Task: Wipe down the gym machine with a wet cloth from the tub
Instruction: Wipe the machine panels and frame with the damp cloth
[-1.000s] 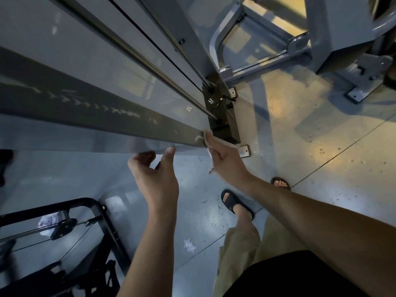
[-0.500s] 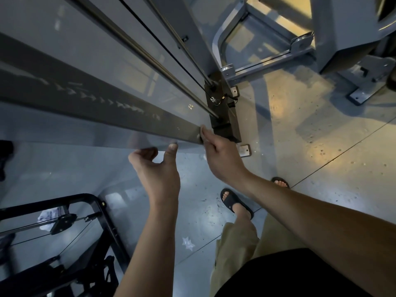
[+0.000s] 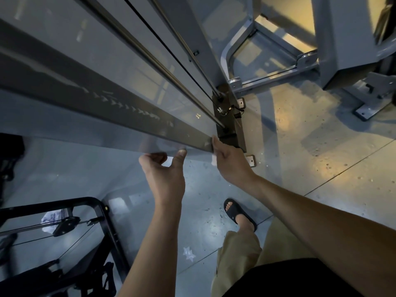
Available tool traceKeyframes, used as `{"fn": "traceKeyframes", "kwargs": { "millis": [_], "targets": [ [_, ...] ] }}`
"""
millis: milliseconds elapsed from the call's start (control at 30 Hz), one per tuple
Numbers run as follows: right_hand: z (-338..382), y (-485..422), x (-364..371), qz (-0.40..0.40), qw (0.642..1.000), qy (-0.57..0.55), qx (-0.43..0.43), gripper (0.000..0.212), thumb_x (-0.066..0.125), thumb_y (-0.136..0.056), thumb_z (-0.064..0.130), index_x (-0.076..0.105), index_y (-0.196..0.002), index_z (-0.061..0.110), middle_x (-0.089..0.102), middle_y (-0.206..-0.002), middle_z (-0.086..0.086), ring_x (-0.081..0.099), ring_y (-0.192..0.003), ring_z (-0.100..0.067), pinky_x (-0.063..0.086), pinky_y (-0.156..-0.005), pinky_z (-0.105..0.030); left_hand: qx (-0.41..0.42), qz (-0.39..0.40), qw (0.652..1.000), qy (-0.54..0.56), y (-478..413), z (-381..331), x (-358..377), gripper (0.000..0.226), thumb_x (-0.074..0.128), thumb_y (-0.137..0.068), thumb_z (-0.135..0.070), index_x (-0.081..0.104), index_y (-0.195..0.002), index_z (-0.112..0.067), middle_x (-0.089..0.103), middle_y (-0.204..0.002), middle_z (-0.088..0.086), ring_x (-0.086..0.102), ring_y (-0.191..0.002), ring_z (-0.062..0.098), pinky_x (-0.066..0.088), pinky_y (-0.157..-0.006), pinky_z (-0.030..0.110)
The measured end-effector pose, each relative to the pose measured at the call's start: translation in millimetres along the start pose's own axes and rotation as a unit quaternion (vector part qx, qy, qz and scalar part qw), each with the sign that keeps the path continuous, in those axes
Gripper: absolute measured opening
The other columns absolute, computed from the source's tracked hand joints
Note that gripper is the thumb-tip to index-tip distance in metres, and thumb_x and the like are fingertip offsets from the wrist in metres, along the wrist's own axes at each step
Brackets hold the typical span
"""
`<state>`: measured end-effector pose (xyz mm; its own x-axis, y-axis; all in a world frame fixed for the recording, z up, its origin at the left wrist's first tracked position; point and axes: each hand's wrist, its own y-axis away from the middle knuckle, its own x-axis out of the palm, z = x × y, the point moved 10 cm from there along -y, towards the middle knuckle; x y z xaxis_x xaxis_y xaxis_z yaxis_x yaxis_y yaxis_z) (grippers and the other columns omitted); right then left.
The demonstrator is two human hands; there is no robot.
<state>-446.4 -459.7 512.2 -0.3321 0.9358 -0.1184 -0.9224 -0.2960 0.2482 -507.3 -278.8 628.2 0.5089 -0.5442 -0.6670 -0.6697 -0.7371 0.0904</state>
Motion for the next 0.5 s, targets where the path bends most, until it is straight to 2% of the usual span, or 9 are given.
{"fn": "traceKeyframes", "kwargs": {
  "millis": [67, 133, 233, 300, 367, 433, 500],
  "targets": [
    [9.3, -1.0, 1.1, -0.009, 1.000, -0.019, 0.001, 0.041, 0.041, -0.110, 0.014, 0.048, -0.151, 0.012, 0.070, -0.111, -0.007, 0.062, -0.087, -0.008, 0.045, -0.075, -0.018, 0.002, 0.003, 1.000, -0.003, -0.5, -1.4, -0.4, 0.048, 0.084, -0.083, -0.032, 0.045, -0.106, -0.016, 0.061, -0.115, 0.010, 0.059, -0.104, 0.019, 0.042, -0.081, 0.016],
    [24.0, 6.1, 0.2, -0.012, 0.999, -0.017, -0.047, 0.041, 0.043, -0.110, 0.015, 0.048, -0.151, 0.013, 0.070, -0.106, -0.003, 0.064, -0.088, -0.006, 0.046, -0.075, -0.011, 0.006, 0.002, 1.000, -0.008, -1.8, -2.4, -1.0, 0.048, 0.084, -0.083, -0.032, 0.045, -0.106, -0.015, 0.061, -0.115, 0.011, 0.060, -0.103, 0.019, 0.041, -0.080, 0.015],
    [18.8, 7.4, -1.9, 0.026, 0.996, 0.049, -0.072, 0.051, 0.044, -0.109, 0.010, 0.035, -0.158, 0.016, 0.064, -0.104, 0.002, 0.053, -0.069, 0.010, 0.040, -0.068, -0.003, 0.005, 0.002, 1.000, -0.008, -1.6, -3.3, -0.5, 0.048, 0.083, -0.083, -0.032, 0.045, -0.106, -0.016, 0.061, -0.116, 0.010, 0.059, -0.104, 0.018, 0.040, -0.077, 0.009],
    [11.4, 1.8, -3.2, 0.027, 0.997, 0.061, -0.043, 0.051, 0.043, -0.108, 0.006, 0.035, -0.158, 0.012, 0.064, -0.102, -0.001, 0.048, -0.063, 0.009, 0.040, -0.064, -0.008, 0.004, 0.004, 1.000, -0.005, 0.0, -3.8, -0.7, 0.048, 0.083, -0.084, -0.032, 0.045, -0.107, -0.016, 0.060, -0.117, 0.009, 0.059, -0.106, 0.017, 0.039, -0.077, 0.009],
    [27.9, 2.8, -2.6, -0.004, 0.998, 0.032, -0.061, 0.046, 0.042, -0.108, 0.009, 0.042, -0.154, 0.011, 0.068, -0.092, -0.004, 0.051, -0.063, 0.002, 0.042, -0.063, -0.022, 0.005, 0.008, 1.000, -0.004, 0.3, -5.0, -0.1, 0.048, 0.083, -0.084, -0.032, 0.045, -0.108, -0.016, 0.060, -0.117, 0.009, 0.060, -0.107, 0.018, 0.040, -0.080, 0.012],
    [52.4, 13.8, -0.4, -0.025, 0.994, 0.013, -0.108, 0.045, 0.043, -0.109, 0.012, 0.043, -0.154, 0.013, 0.062, -0.081, 0.003, 0.055, -0.065, 0.001, 0.043, -0.062, -0.018, 0.006, 0.008, 1.000, -0.007, -0.4, -4.9, -0.5, 0.048, 0.083, -0.084, -0.032, 0.045, -0.109, -0.016, 0.060, -0.117, 0.009, 0.060, -0.107, 0.017, 0.041, -0.081, 0.014],
    [55.8, 20.6, 1.7, -0.008, 0.989, 0.025, -0.144, 0.048, 0.043, -0.109, 0.014, 0.038, -0.157, 0.014, 0.068, -0.100, -0.001, 0.064, -0.083, -0.003, 0.051, -0.075, -0.017, 0.003, 0.007, 1.000, -0.009, -0.3, -4.3, -0.2, 0.049, 0.083, -0.084, -0.031, 0.044, -0.110, -0.016, 0.060, -0.118, 0.009, 0.059, -0.107, 0.017, 0.041, -0.081, 0.014]
  ]
}}
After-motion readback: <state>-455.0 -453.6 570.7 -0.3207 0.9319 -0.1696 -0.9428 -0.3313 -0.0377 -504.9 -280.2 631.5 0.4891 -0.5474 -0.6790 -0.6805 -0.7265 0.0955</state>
